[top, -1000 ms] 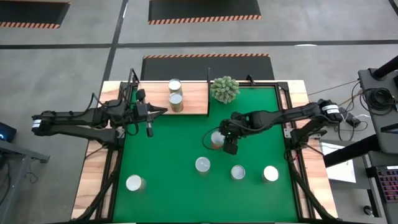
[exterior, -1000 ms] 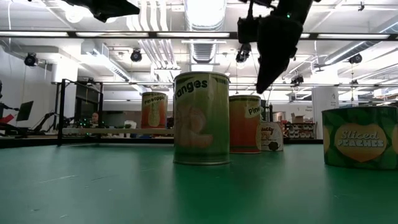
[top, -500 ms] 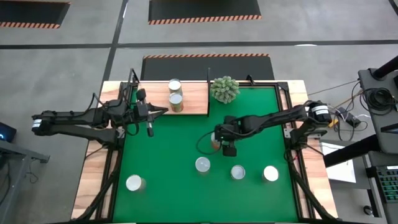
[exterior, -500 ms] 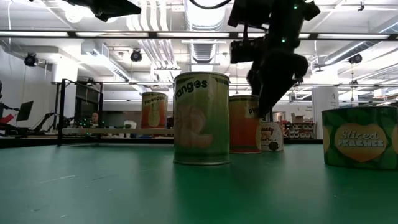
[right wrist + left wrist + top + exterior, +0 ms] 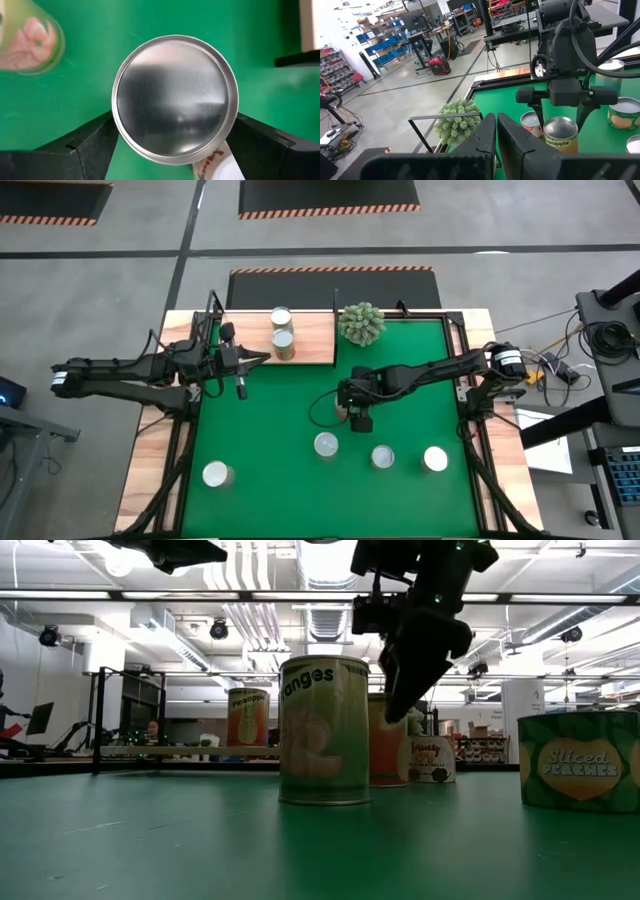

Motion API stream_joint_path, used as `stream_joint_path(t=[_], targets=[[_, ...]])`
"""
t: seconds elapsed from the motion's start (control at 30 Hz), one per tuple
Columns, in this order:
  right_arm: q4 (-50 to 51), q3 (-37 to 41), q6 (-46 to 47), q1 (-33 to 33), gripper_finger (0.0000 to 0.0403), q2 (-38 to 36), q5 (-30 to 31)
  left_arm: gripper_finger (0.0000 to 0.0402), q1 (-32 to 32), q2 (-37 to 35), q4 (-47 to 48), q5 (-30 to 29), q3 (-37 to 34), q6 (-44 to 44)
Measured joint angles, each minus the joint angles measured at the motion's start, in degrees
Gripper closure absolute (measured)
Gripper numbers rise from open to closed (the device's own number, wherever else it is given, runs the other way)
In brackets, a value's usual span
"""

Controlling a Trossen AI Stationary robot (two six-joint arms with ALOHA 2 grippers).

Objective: Pick and place cans onto a shelf
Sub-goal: Put the canned pineapple on the shelf

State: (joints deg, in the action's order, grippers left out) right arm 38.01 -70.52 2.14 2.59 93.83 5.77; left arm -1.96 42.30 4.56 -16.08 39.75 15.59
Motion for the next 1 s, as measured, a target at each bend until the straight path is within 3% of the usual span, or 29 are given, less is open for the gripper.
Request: stream_joint_path(t=[0.47,0.67,1.0], targets=[[-3.4,-0.1,1.8,0.0,0.0078,0.0,-1.3,0.0402,0.0,0.0,0.1,0.0,0.0,-0.1],[-4.7,-0.1,1.8,0.0,0.0135,0.0,-1.3,0.0402,0.0,0.0,0.1,0.0,0.0,-0.2],[-4.1,-3.4,4.0,0.0,0.0125,0.0,-1.3,0.0402,0.0,0.0,0.1,0.0,0.0,-0.2]])
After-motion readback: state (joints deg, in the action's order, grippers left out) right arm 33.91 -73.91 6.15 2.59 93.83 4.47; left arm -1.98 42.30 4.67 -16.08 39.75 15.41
